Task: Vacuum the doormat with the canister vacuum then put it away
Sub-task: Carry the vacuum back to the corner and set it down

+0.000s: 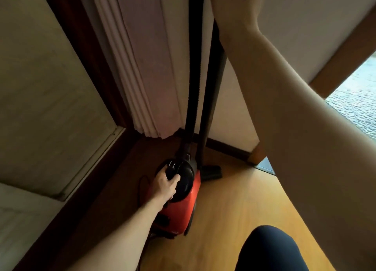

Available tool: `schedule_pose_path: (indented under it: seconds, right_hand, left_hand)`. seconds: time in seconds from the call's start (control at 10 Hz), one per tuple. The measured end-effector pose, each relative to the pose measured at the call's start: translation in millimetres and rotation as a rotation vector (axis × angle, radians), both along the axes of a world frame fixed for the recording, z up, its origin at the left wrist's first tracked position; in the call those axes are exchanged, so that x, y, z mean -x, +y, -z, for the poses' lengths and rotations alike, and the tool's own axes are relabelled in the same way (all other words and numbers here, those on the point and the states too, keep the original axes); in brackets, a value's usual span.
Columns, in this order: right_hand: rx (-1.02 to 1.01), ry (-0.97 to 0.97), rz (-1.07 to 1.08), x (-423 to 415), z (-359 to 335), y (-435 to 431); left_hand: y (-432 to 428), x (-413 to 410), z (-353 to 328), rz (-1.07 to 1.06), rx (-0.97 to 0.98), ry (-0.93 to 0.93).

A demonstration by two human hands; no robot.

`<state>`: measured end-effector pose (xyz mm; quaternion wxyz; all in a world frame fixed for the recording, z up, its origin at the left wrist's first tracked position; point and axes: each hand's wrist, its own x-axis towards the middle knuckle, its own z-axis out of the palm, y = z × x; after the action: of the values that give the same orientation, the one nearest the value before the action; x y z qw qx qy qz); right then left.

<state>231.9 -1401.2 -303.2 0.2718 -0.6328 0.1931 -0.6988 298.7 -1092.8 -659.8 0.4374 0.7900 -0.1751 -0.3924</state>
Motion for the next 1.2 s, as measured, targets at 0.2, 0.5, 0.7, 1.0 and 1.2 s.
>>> schedule_pose_path:
  seconds: [0.2, 0.5, 0.7, 1.0, 1.2]
  right_hand:
    - [-0.023, 0.048, -0.271, -21, 20, 120]
    - [-0.037, 0.047, -0.248, -37, 20, 123]
    - [-0.142, 0.140, -0.304, -35, 46, 118]
    - [-0.215, 0.085, -0.205, -44, 57, 100]
    - [-0.151, 0.113, -0.194, -52, 60, 81]
  left_hand:
    - [-3, 8, 15, -0.030, 0.058, 0.037]
    - [-3, 0, 26, -0.027, 0.032, -0.041]
    - [7, 5, 26, -0.047, 0.035, -0.027]
    - [-2, 5, 29, -0.005, 0.037, -0.019]
    - [-21, -6, 40, 0.008, 0.024, -0.046]
